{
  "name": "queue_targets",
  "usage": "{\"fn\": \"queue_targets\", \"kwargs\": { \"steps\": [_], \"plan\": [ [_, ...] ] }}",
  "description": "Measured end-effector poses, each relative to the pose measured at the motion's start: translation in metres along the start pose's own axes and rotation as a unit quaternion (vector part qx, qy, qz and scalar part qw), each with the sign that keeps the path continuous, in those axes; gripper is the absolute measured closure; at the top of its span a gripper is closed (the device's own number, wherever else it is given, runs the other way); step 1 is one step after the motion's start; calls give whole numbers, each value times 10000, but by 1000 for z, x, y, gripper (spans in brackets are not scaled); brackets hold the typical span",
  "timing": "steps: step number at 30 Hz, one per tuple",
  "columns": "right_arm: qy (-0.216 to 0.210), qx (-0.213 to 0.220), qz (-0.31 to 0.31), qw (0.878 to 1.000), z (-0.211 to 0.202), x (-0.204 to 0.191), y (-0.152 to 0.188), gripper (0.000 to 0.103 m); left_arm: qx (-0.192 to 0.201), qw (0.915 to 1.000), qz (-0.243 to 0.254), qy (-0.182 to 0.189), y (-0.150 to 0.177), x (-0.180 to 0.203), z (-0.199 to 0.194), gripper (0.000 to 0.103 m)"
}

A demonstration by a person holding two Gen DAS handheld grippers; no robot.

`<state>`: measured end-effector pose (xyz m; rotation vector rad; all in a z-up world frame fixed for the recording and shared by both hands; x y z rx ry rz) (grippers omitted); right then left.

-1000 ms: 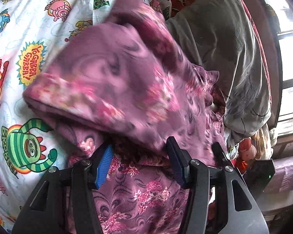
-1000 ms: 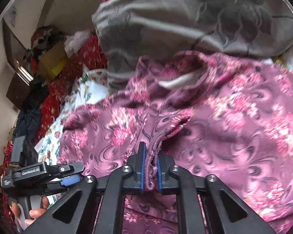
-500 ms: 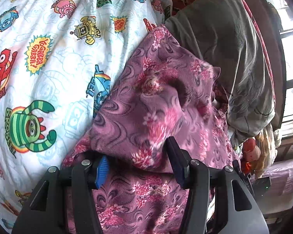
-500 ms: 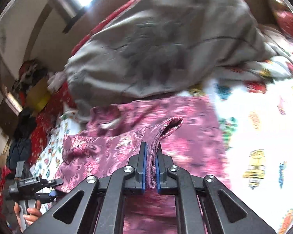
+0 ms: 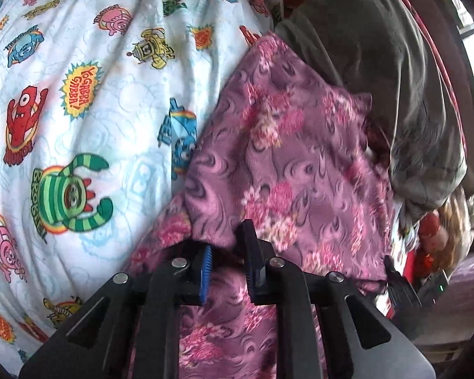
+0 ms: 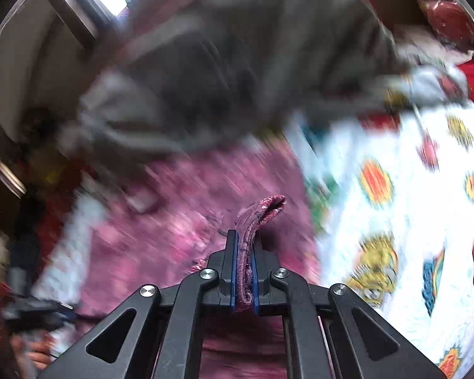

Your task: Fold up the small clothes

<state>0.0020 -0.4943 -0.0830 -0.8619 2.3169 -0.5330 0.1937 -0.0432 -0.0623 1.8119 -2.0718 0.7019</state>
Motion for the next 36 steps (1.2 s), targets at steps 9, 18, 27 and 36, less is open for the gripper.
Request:
{"fn": "queue_targets", "kwargs": {
  "steps": [9,18,27,36],
  "plan": [
    [-224,-254,476,9983,5,4,-10,70,497,9934,987,306,13,67,-42,85],
    [-158,550,5,9984,-25,-4,-42,99,115,9808,1414,-1341,-24,37,33,72],
    [412,242,-156,9987,-22,8,-23,91,347,9692,1833,-1606,-21,45,20,72],
    [384,-342,-867,9949,-1,-18,16,91,320,9691,1833,-1621,-15,45,16,73]
  ]
}}
Point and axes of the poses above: each gripper's, at about its wrist camera, not at the fingertips, and z roughly the way its jaws point, x to its right, y to its underside, the point moved 7 cm from there along z, roughly the way its jaws point, and after that the axes turned 5 degrees about y, right-handed, at the moved point
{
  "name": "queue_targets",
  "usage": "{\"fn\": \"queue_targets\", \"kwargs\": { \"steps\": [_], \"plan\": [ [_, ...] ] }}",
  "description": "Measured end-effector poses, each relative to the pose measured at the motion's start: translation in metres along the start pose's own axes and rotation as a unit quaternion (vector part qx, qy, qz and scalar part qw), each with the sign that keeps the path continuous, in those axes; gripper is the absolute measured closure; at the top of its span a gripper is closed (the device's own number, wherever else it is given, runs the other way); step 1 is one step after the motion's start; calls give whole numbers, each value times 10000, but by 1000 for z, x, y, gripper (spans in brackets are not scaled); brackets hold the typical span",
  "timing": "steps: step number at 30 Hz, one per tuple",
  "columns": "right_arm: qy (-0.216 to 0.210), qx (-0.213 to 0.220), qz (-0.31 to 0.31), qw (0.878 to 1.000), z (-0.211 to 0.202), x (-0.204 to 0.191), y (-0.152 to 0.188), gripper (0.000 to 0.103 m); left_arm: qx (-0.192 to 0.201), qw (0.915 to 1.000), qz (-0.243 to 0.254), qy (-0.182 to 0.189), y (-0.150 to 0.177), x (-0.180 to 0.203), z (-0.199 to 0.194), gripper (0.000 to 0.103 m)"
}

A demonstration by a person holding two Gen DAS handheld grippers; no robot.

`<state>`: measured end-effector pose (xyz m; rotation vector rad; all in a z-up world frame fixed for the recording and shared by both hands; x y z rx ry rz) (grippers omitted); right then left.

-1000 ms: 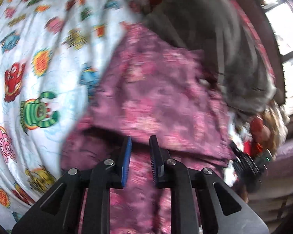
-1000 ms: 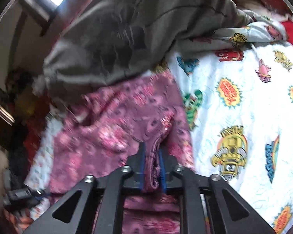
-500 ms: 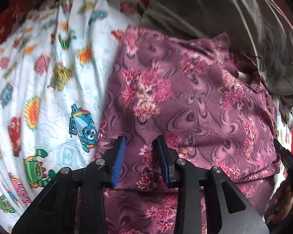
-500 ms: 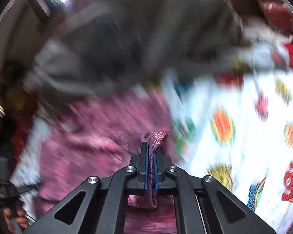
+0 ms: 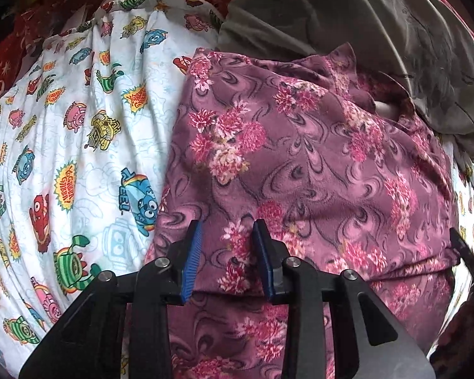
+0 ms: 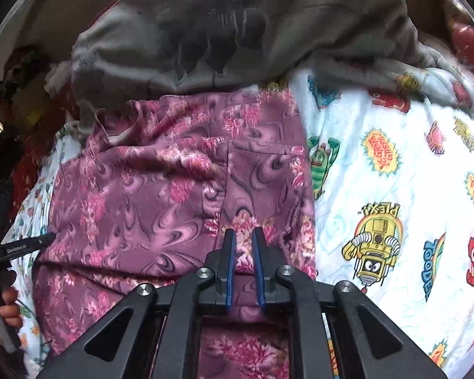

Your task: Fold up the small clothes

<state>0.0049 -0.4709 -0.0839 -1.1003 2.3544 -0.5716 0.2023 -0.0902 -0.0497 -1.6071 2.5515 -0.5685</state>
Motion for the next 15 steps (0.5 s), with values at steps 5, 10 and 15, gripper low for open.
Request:
{"fn": "queue_targets", "kwargs": {
  "steps": [5,10,15],
  "plan": [
    [-365,49,11,9993,-28,-10,3,85,-61,9993,-32,356,20,7,-17,69],
    [-65,-639,-566,9963,-7,-9,49,71,-364,9990,188,201,54,16,-8,60],
    [-3,-724,-654,9952,-30,-10,65,72,-552,9956,287,705,92,25,-31,60]
  ]
}}
Point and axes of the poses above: each gripper's, at about its wrist camera, not at the fingertips, and z roughly the way its jaws point, x to its right, y to its underside, the point moved 7 cm from there along z, roughly the way its jaws point, and after that the axes turned 5 degrees about y, right-handed, at the moved point
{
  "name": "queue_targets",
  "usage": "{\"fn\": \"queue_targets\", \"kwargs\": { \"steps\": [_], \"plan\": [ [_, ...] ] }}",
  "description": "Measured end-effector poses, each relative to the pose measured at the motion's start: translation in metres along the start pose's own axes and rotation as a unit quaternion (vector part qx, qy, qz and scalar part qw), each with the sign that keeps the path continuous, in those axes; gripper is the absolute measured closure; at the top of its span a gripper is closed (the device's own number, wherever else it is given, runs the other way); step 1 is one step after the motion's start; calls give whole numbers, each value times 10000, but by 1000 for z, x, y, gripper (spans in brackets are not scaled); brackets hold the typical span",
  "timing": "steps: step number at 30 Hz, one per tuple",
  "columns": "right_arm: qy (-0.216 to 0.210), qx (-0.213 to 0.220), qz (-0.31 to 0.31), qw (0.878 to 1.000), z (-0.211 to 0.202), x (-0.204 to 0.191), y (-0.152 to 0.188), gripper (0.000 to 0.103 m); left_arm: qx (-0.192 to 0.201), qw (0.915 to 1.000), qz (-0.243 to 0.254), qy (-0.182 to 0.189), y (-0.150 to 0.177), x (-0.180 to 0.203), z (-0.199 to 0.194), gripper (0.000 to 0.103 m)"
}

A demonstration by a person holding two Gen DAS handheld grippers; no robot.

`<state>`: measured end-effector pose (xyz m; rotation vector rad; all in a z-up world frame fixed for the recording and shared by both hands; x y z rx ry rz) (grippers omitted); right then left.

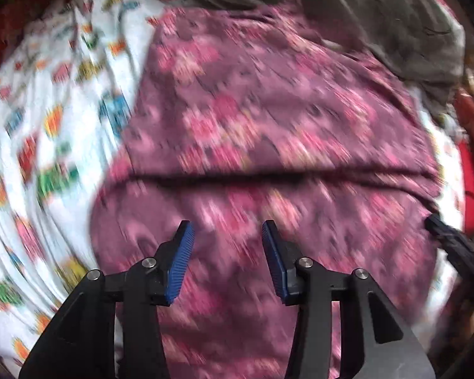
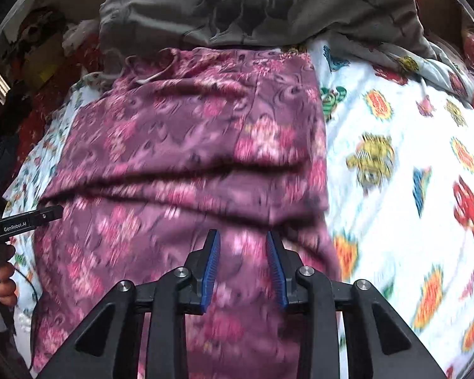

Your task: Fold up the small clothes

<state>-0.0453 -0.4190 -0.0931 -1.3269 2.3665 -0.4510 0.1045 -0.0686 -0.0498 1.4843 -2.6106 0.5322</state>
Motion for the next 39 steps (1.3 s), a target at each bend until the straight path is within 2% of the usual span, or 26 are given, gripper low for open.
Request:
{"fn": "queue_targets", "kwargs": {
  "steps": [4,7,9,11,14,19,21,22,25,27,31,32,34,36,37,39],
  "plan": [
    [169,-82,-191,9996,-13,8,33,72,-171,9997,145,-84,26,1,3,60],
    [77,-22,-20,10000,-20,17,41,72,-162,9999,57,1,26,-2,-2,60],
    [56,140,150,9998,-30,22,35,72,-36,9998,-134,122,16,-11,-9,60],
    [-76,457,445,9979,-40,30,14,70,146,9991,-340,210,1,-21,-17,60],
    [-288,617,893,9937,-38,41,-11,69,283,9971,-635,305,-20,-35,-19,59],
    [-279,509,1546,9863,2,53,-46,65,34,9938,-994,498,-38,-47,0,59],
    [-321,439,1669,9845,13,51,-54,82,29,9945,-928,490,-40,-44,0,60],
    [-286,638,1538,9856,9,48,-62,95,51,9951,-864,471,-39,-43,0,59],
    [-396,1262,1220,9837,-15,40,-76,95,58,9957,-804,449,-41,-42,9,59],
    [-303,1305,1188,9838,-15,43,-77,95,95,9956,-820,445,-44,-46,12,60],
    [-122,578,1257,9903,21,52,-60,93,65,9954,-744,595,-44,-47,-1,61],
    [-150,628,1311,9893,16,53,-59,86,82,9946,-734,725,-42,-46,-6,61],
    [-90,721,1404,9874,4,56,-63,85,254,9921,-740,985,-46,-49,-26,61],
    [-70,1072,1449,9836,-13,57,-71,83,542,9902,-772,1030,-61,-53,-42,61],
    [-142,1230,1453,9816,-20,54,-80,79,641,9898,-788,996,-70,-54,-46,61],
    [-319,1283,1443,9807,-21,47,-92,75,679,9894,-801,999,-86,-52,-47,61]
  ]
}}
Point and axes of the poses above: each gripper's, at about its wrist camera, not at the fingertips, and z roughly the way its jaws point, x to its right, y to its underside, the point moved 7 cm from there along z, roughly the way its jaws point, and after that the axes turned 5 degrees about y, right-handed, at the moved point
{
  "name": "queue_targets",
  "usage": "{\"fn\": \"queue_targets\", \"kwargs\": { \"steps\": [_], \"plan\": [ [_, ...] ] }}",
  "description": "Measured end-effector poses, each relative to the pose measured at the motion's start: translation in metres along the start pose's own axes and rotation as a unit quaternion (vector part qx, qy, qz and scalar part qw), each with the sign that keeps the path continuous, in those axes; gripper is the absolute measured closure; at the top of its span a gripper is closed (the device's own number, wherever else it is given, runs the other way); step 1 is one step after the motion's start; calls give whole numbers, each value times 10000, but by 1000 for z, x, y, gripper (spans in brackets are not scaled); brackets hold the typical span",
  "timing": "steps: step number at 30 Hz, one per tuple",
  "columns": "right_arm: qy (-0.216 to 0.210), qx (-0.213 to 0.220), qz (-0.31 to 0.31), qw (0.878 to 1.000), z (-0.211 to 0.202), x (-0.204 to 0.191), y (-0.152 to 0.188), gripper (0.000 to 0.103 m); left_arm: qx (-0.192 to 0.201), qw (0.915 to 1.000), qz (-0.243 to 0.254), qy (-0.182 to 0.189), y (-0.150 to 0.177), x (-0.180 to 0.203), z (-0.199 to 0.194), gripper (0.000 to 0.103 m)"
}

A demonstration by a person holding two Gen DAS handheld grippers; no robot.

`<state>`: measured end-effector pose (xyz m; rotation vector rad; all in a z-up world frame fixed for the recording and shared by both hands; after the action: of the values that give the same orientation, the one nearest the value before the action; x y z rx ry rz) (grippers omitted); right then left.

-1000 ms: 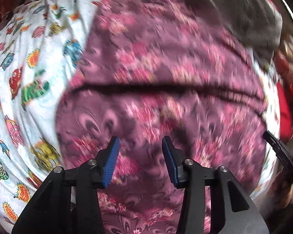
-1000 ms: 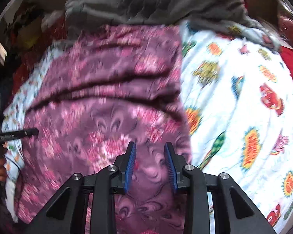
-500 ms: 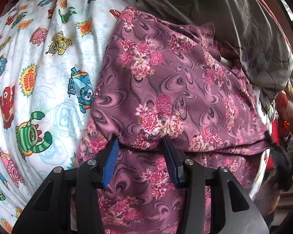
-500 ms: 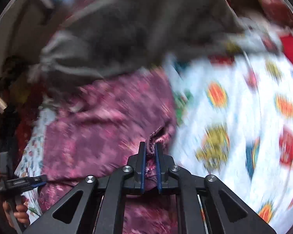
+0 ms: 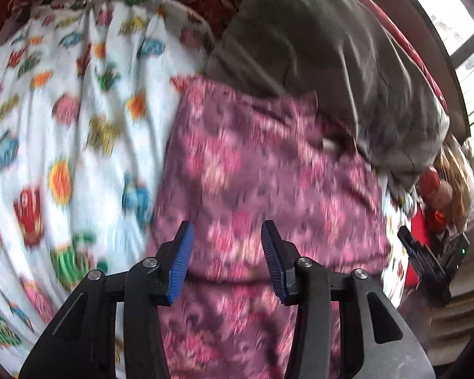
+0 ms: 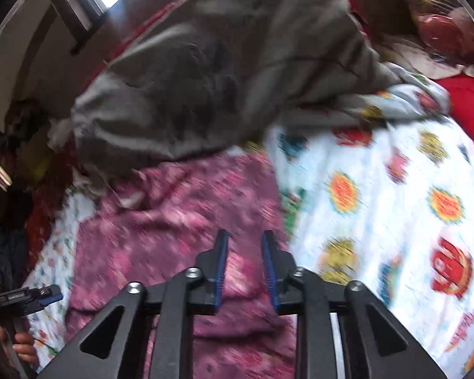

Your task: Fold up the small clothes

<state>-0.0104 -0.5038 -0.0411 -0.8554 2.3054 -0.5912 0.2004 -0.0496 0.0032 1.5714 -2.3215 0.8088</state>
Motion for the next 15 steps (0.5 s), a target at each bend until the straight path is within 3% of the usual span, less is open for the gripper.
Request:
{"fn": "queue_targets", "kwargs": {
  "steps": [2,7,9,11,13,15],
  "plan": [
    [-229,-52,-30,9997,10,-21,-7,75,-94,9999,-1,78,-15,7,10,61],
    [-517,-252,-394,9976,50,-75,-10,76,-209,9989,156,-400,-34,9,53,61],
    [-348,-353,-470,9977,71,-78,-5,78,-403,9983,50,-428,-30,1,73,60],
    [59,-725,-536,9959,104,-73,7,82,-276,9991,23,-333,-30,-2,78,60],
    [-16,-441,-558,9975,106,-73,4,82,-284,9987,147,-389,-31,-1,75,60],
    [13,-502,-573,9971,106,-74,3,82,-311,9982,209,-462,-30,0,72,60]
  ]
}}
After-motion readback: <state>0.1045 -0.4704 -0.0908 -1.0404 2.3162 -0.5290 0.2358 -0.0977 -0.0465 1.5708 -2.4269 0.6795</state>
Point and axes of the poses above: each gripper's, at about its wrist camera, not at the fingertips, and z roughly the way its jaws point, x to its right, y to its underside, the point moved 7 cm from there along z, roughly the way its jaws point, and after that the axes turned 5 degrees about y, right-handed, at the moved point
